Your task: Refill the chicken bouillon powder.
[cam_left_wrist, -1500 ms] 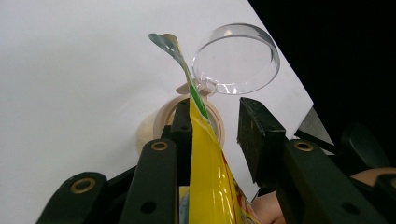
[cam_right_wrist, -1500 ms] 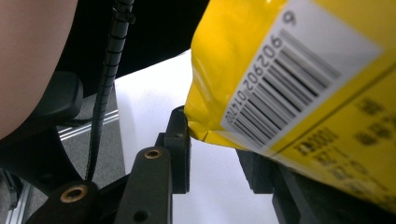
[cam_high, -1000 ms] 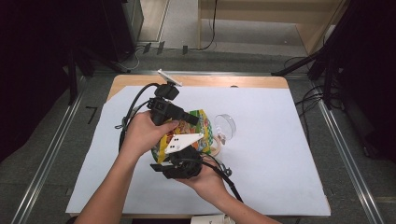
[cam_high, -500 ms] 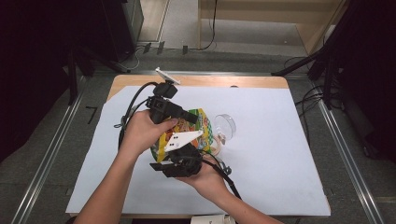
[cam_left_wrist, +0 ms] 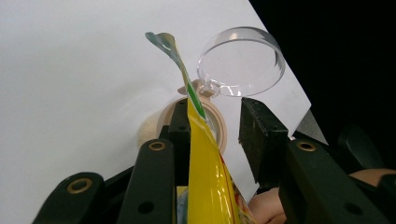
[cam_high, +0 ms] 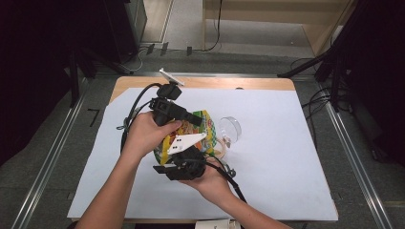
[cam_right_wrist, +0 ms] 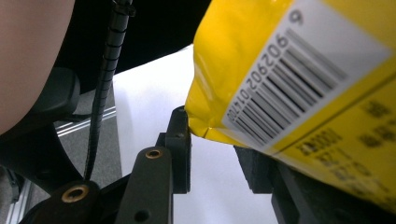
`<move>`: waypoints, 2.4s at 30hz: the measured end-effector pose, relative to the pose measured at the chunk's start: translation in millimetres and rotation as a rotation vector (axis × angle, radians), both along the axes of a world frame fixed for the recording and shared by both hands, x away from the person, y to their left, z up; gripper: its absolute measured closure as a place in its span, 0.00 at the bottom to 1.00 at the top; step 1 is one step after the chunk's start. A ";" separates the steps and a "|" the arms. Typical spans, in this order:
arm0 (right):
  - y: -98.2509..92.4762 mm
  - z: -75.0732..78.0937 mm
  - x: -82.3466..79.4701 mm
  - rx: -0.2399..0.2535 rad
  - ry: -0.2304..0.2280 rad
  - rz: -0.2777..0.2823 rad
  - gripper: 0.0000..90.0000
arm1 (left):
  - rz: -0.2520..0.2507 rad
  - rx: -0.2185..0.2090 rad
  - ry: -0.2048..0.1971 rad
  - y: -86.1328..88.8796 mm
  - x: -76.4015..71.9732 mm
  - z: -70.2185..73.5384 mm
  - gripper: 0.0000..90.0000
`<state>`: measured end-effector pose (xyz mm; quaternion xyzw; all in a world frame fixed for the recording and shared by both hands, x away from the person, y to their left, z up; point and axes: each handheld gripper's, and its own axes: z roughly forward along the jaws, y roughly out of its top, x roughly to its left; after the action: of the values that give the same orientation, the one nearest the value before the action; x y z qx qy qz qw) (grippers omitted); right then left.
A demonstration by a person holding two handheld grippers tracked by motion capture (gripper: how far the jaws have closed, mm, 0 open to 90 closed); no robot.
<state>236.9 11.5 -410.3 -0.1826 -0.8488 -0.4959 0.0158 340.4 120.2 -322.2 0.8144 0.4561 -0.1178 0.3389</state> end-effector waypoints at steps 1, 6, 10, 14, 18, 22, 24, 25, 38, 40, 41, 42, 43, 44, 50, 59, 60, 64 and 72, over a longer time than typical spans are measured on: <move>0.0 0.2 -0.1 0.003 0.001 0.002 0.77 | 0.001 -0.001 0.000 0.1 0.1 0.0 0.75; -0.3 1.6 -0.1 0.009 0.009 0.001 0.77 | -0.004 -0.003 0.010 1.6 2.8 -1.5 0.75; -0.4 2.0 0.3 0.007 0.008 0.000 0.77 | 0.000 -0.017 0.022 3.1 5.4 -3.0 0.75; 0.1 0.9 1.2 0.003 0.006 -0.002 0.77 | 0.000 -0.009 0.012 2.3 4.1 -2.1 0.75; 1.3 -3.6 3.0 0.009 0.014 -0.005 0.79 | -0.007 0.017 -0.007 -1.1 1.1 -1.5 0.83; 1.2 -3.6 1.7 0.009 0.013 -0.003 0.79 | -0.005 0.031 -0.023 -1.5 0.3 -0.2 0.85; 0.9 -2.8 1.9 0.011 0.005 -0.005 0.79 | -0.004 0.034 -0.032 -1.2 0.3 0.6 0.85; 0.6 -2.3 2.1 0.010 0.001 -0.007 0.79 | 0.002 0.034 -0.033 -0.9 0.3 1.2 0.85; 0.3 -2.9 0.3 0.047 0.039 -0.020 0.79 | 0.006 0.069 -0.052 -5.7 -3.6 3.4 0.82; -0.1 -2.9 0.3 0.051 0.039 -0.019 0.79 | 0.013 0.070 -0.056 -7.1 -5.2 4.3 0.82; -0.4 -3.0 0.2 0.055 0.045 -0.018 0.79 | 0.016 0.068 -0.056 -7.6 -5.8 4.6 0.82; -0.6 -3.2 0.2 0.059 0.041 -0.019 0.79 | 0.014 0.070 -0.056 -7.6 -6.0 4.8 0.82; -0.7 -3.3 -0.2 0.059 0.042 -0.020 0.79 | 0.013 0.070 -0.055 -7.7 -6.1 4.8 0.82; -0.8 -3.5 -0.5 0.059 0.044 -0.021 0.79 | 0.014 0.067 -0.053 -7.9 -6.2 4.7 0.82; -1.6 -3.2 -1.8 0.046 0.022 -0.027 0.79 | 0.017 0.067 -0.047 -5.8 -3.9 3.3 0.81; -1.6 -2.6 -1.3 0.037 0.017 -0.022 0.79 | 0.016 0.055 -0.038 -5.9 -3.0 2.4 0.81; -1.6 -2.6 -1.3 0.037 0.017 -0.021 0.79 | 0.016 0.055 -0.038 -6.0 -3.0 2.4 0.81; -1.6 -1.1 -1.9 0.034 0.020 -0.021 0.79 | 0.016 0.050 -0.034 -5.7 -2.7 2.4 0.81; -1.3 -0.5 -2.0 0.031 0.019 -0.020 0.79 | 0.016 0.049 -0.034 -5.9 -2.4 2.3 0.81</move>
<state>234.9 10.2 -410.8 -0.1957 -0.8388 -0.5076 0.0219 338.0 114.3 -319.9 0.8206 0.4596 -0.0900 0.3275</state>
